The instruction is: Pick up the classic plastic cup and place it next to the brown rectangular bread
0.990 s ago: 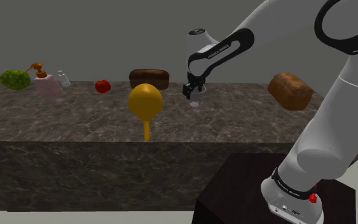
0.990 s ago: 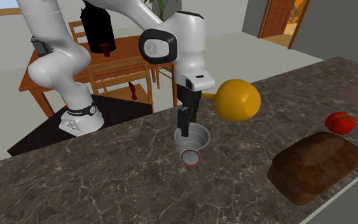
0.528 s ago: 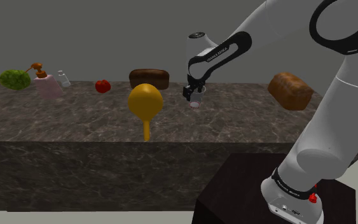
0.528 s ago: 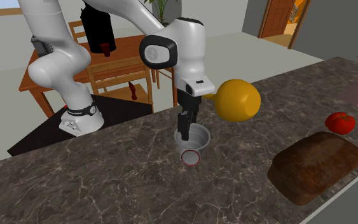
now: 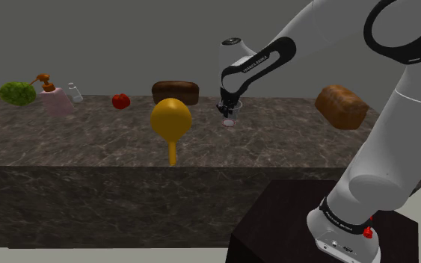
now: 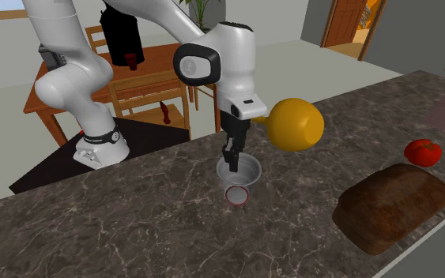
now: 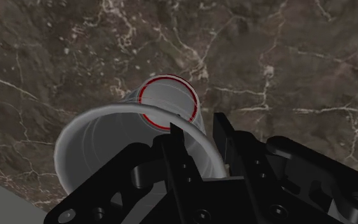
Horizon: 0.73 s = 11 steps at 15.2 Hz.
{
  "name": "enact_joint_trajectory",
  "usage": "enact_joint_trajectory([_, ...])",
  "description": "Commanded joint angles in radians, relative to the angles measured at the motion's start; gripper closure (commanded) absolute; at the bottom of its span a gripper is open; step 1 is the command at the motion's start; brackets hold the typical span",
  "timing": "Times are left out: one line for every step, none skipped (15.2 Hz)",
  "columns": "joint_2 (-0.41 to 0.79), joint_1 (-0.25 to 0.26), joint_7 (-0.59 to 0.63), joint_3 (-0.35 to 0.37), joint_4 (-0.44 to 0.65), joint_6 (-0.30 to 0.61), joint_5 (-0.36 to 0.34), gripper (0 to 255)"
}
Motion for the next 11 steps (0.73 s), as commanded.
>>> enact_joint_trajectory([0.0,0.0,0.0,0.0,0.0,0.0,0.0,255])
enact_joint_trajectory([0.0,0.0,0.0,0.0,0.0,0.0,0.0,255])
enact_joint_trajectory([0.0,0.0,0.0,0.0,0.0,0.0,0.0,255])
enact_joint_trajectory([0.0,0.0,0.0,0.0,0.0,0.0,0.0,255])
enact_joint_trajectory([-0.008,0.0,-0.003,0.0,0.005,-0.012,0.002,255])
enact_joint_trajectory([-0.016,0.0,-0.006,0.001,0.01,-0.025,0.003,255])
enact_joint_trajectory([-0.023,0.001,-0.008,0.001,0.015,-0.038,0.005,255])
enact_joint_trajectory([-0.03,0.001,-0.011,0.001,0.021,-0.05,0.007,255])
enact_joint_trajectory([-0.037,0.001,-0.013,0.002,0.027,-0.063,0.008,255])
enact_joint_trajectory([-0.044,0.002,-0.016,0.002,0.033,-0.076,0.01,255])
enact_joint_trajectory([-0.051,0.002,-0.018,0.003,0.039,-0.089,0.011,255])
